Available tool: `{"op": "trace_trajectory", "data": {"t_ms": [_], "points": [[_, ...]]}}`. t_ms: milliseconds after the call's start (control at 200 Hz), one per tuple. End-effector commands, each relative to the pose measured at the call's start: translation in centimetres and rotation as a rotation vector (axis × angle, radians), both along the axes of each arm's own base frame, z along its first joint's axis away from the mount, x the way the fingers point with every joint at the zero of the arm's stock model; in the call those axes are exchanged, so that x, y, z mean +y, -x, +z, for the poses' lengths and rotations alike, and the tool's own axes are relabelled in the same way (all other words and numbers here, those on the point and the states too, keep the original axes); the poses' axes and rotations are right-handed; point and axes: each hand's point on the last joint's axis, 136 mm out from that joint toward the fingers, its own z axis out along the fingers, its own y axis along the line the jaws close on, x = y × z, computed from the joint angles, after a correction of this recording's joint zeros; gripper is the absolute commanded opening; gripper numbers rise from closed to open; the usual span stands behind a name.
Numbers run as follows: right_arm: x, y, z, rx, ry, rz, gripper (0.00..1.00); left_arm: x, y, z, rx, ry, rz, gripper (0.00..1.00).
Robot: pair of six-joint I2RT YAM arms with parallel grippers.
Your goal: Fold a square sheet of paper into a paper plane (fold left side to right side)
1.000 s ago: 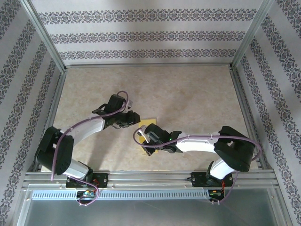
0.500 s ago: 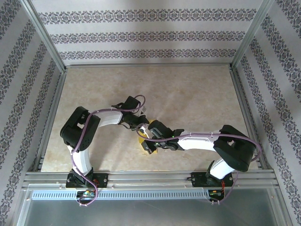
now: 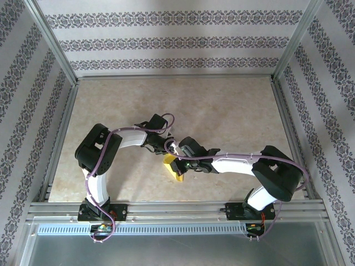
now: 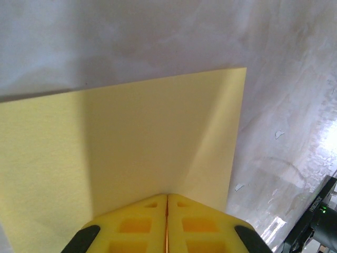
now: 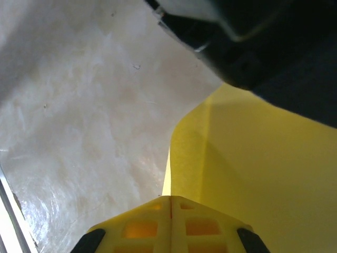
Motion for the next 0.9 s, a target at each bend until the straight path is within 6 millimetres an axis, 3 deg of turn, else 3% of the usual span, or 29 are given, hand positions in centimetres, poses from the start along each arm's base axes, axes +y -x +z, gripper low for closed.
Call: {"op": "trace_trajectory", "data": {"t_ms": [0,460,899], "points": [[-1.6,-0.4,-1.5,0.026,0.059,-0.058,0.0,1.1,1.6,-2.9,0.053,-0.094,-0.012,0.09],[-3.4,-2.4,-2.7,0.014,0.114,-0.152,0.0,1.0,1.6,-2.9,0.051,-0.098,-0.01,0.08],[-3.5,-2.3,-3.2,0.03,0.121,-0.147,0.0,1.0,1.6,-2.9,0.051,-0.1,-0.009,0.08]]}}
